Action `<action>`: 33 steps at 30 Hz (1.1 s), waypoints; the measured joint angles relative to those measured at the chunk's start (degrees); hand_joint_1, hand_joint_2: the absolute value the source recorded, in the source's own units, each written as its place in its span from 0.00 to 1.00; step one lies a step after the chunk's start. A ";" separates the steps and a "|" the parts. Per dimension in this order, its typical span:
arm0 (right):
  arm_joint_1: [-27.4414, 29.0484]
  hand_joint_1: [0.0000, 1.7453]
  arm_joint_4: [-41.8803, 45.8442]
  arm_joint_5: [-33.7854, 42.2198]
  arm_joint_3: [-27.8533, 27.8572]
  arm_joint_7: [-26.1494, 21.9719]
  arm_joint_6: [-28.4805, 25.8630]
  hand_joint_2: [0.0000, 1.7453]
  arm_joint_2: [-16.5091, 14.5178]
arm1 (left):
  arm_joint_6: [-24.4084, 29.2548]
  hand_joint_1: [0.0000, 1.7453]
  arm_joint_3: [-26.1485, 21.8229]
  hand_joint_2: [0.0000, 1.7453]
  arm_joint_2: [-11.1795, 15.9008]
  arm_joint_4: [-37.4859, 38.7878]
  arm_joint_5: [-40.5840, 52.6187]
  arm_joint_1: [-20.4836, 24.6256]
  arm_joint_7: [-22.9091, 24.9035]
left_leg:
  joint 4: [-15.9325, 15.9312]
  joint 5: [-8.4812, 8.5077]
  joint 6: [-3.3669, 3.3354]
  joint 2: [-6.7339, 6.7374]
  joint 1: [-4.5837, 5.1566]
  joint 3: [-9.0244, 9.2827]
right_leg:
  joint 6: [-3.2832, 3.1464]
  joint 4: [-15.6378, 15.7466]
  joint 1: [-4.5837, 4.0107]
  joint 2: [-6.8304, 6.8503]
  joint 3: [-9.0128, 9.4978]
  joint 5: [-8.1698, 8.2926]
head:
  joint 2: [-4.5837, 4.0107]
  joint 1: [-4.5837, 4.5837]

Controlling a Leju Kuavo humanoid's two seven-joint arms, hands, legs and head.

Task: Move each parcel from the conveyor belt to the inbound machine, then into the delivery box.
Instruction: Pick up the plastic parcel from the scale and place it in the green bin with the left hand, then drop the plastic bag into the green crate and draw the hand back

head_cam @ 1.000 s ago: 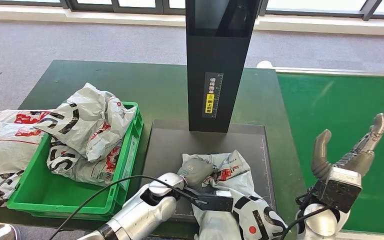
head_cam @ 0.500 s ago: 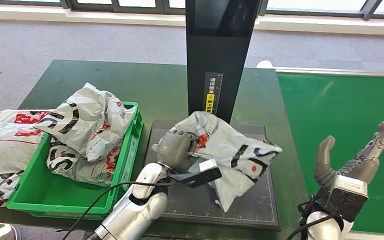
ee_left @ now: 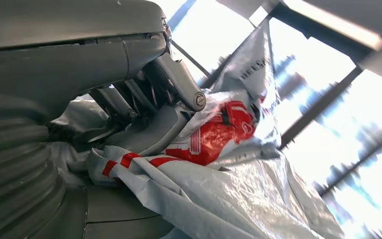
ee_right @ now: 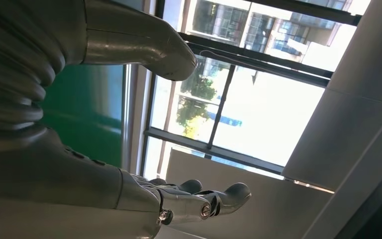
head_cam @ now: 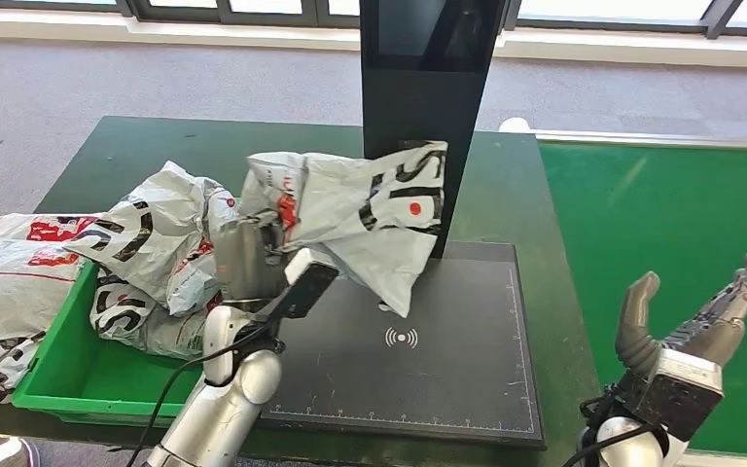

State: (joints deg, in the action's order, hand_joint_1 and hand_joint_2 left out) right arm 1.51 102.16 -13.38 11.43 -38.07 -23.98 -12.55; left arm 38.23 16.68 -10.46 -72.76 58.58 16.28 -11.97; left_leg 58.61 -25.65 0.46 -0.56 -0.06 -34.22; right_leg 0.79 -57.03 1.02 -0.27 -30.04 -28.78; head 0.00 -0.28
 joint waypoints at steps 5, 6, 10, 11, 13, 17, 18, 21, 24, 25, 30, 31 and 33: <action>2.68 0.00 1.99 0.55 0.02 -0.08 -0.02 1.00 -0.16 | 1.75 1.00 -13.20 1.00 -1.20 -5.35 -3.00 -2.44 -5.19 | -0.01 0.00 0.00 0.00 -0.01 -0.01 | -0.03 0.00 0.00 -0.02 -0.04 -0.04 | 0.00 -0.01; 3.02 0.00 2.29 0.65 0.03 -0.11 0.05 1.00 -0.18 | 1.79 1.00 -15.49 1.00 -1.61 -6.09 -3.43 -2.89 -6.13 | -0.01 0.00 0.00 0.00 -0.01 -0.01 | -0.03 0.00 0.00 -0.02 -0.05 -0.04 | 0.00 -0.01; 3.65 0.00 3.04 0.84 0.04 -0.15 0.16 1.00 -0.22 | 1.85 1.00 -20.86 1.00 -2.81 -7.98 -3.90 -4.03 -7.14 | -0.01 0.00 0.00 -0.01 -0.01 -0.01 | -0.03 0.01 0.01 -0.01 -0.07 -0.04 | -0.01 -0.01; 3.68 0.00 3.14 0.85 0.04 -0.15 0.16 1.00 -0.23 | 1.85 1.00 -21.63 1.00 -3.04 -8.27 -3.91 -4.17 -7.17 | 0.00 0.00 0.00 -0.01 -0.01 -0.01 | -0.03 0.01 0.01 -0.01 -0.08 -0.04 | -0.01 -0.01; 3.76 0.00 3.30 0.85 0.04 -0.15 0.16 1.00 -0.24 | 1.85 1.00 -22.74 1.00 -3.36 -8.69 -3.93 -4.34 -7.20 | 0.01 0.00 0.00 -0.01 0.00 -0.01 | -0.02 0.02 0.02 -0.01 -0.07 -0.03 | -0.01 -0.01; 3.88 0.00 3.41 0.86 0.04 -0.15 0.16 1.00 -0.26 | 1.85 1.00 -23.82 1.00 -3.74 -9.22 -3.94 -4.52 -7.26 | 0.01 0.00 -0.01 -0.01 0.00 -0.01 | -0.02 0.02 0.02 -0.01 -0.03 -0.01 | 0.00 -0.01; 3.89 0.00 3.41 0.86 0.04 -0.15 0.16 1.00 -0.26 | 1.85 1.00 -23.98 1.00 -3.81 -9.29 -3.94 -4.55 -7.27 | 0.01 0.00 -0.01 -0.01 0.00 0.00 | -0.02 0.02 0.01 -0.01 -0.01 -0.01 | -0.01 -0.01; 3.91 0.00 3.43 0.86 0.04 -0.15 0.16 1.00 -0.27 | 1.85 1.00 -24.50 1.00 -4.00 -9.51 -3.94 -4.61 -7.30 | 0.01 0.00 0.00 0.00 0.00 0.00 | -0.02 0.01 0.01 -0.01 -0.02 -0.01 | -0.01 -0.01; 3.92 0.00 3.47 0.86 0.04 -0.15 0.16 1.00 -0.28 | 1.85 1.00 -24.68 1.00 -4.08 -9.64 -3.94 -4.68 -7.33 | 0.01 0.00 0.00 -0.01 0.00 -0.01 | -0.02 0.01 0.01 -0.01 -0.02 -0.01 | -0.01 -0.01; 3.92 0.00 3.50 0.86 0.04 -0.15 0.16 1.00 -0.28 | 1.85 1.00 -24.70 1.00 -4.10 -9.66 -3.94 -4.71 -7.34 | 0.01 0.00 0.00 -0.01 0.00 -0.01 | -0.02 0.01 0.01 -0.01 -0.02 -0.01 | -0.01 -0.01; 3.92 0.00 3.54 0.86 0.04 -0.15 0.16 1.00 -0.28 | 1.85 1.00 -24.79 1.00 -4.14 -9.73 -3.94 -4.78 -7.35 | 0.01 0.00 0.00 0.00 -0.01 -0.01 | -0.03 0.01 0.01 -0.01 -0.03 -0.02 | 0.00 -0.01; 3.92 0.00 3.54 0.86 0.04 -0.15 0.16 1.00 -0.28 | 1.85 1.00 -24.81 1.00 -4.14 -9.74 -3.94 -4.79 -7.35 | 0.01 0.00 0.00 0.00 -0.01 -0.01 | -0.03 0.01 0.01 -0.01 -0.03 -0.02 | 0.00 -0.01; 3.92 0.00 3.54 0.86 0.04 -0.15 0.16 1.00 -0.28 | 1.85 1.00 -24.84 1.00 -4.14 -9.75 -3.94 -4.81 -7.35 | 0.01 0.00 0.00 0.00 -0.01 -0.01 | -0.03 0.01 0.01 -0.01 -0.02 -0.02 | -0.01 -0.01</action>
State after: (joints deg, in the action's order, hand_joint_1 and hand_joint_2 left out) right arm 5.43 105.70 -12.52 11.47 -38.23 -23.82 -12.83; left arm 40.09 -8.16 -14.60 -82.51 54.64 11.47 -19.32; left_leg 58.62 -25.65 0.46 -0.56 -0.07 -34.23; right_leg 0.76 -57.02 1.03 -0.28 -30.06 -28.80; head -0.01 -0.28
